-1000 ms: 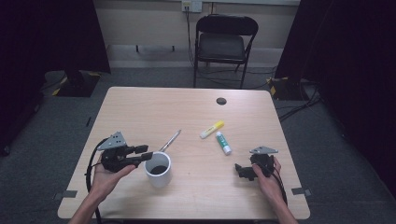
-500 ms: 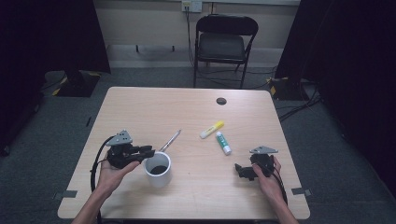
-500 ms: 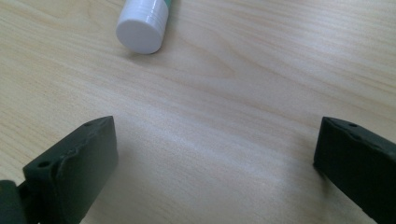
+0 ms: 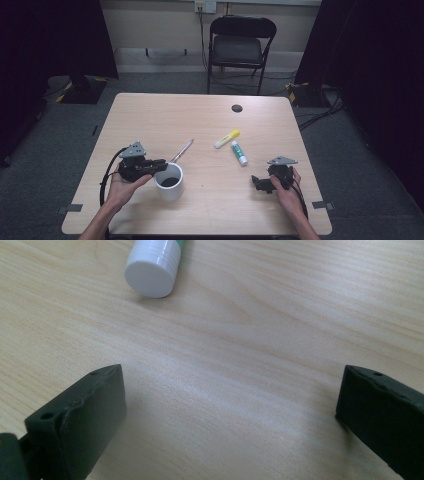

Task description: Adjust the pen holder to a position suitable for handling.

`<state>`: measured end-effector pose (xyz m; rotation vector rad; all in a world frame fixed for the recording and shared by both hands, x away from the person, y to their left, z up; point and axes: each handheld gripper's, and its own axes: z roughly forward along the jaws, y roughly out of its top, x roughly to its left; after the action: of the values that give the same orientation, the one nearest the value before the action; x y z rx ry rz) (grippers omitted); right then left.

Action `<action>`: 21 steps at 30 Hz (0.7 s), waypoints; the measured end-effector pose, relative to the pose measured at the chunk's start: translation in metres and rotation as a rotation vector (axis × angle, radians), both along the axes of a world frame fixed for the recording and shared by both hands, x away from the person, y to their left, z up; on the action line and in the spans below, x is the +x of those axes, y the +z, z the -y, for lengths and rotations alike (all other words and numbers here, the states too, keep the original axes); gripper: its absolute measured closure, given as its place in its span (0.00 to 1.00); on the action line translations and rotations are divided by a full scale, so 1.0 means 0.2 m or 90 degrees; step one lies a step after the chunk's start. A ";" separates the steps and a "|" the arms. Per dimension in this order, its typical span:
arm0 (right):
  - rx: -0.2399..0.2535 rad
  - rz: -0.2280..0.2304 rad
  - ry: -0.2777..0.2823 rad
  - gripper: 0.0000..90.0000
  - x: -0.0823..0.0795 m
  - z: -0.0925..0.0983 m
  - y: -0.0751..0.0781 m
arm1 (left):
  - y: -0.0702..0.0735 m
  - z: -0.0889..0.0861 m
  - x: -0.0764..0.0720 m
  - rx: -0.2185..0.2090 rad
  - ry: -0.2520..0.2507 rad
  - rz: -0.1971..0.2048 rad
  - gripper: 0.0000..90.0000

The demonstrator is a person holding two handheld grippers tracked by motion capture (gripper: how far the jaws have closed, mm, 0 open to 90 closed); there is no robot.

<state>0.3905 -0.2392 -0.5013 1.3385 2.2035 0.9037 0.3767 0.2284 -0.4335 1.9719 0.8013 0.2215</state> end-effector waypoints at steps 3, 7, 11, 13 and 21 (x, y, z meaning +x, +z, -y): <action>0.000 0.000 0.000 0.00 0.00 0.00 0.00 | -0.01 -0.01 0.00 0.020 -0.002 0.000 0.86; 0.000 0.000 0.000 0.00 0.00 0.00 0.00 | 0.00 0.00 -0.01 0.012 -0.002 0.005 0.87; 0.000 0.000 0.000 0.00 0.00 0.00 0.00 | -0.01 0.00 0.00 0.016 -0.001 -0.002 0.87; 0.000 0.000 0.000 0.00 0.00 0.00 0.00 | -0.01 0.00 0.00 0.020 -0.001 -0.002 0.87; 0.000 0.000 0.000 0.00 0.00 0.00 0.00 | -0.01 0.02 0.01 0.027 -0.006 -0.001 0.87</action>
<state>0.3906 -0.2392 -0.5013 1.3384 2.2037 0.9039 0.3780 0.2244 -0.4362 2.0151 0.7942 0.2338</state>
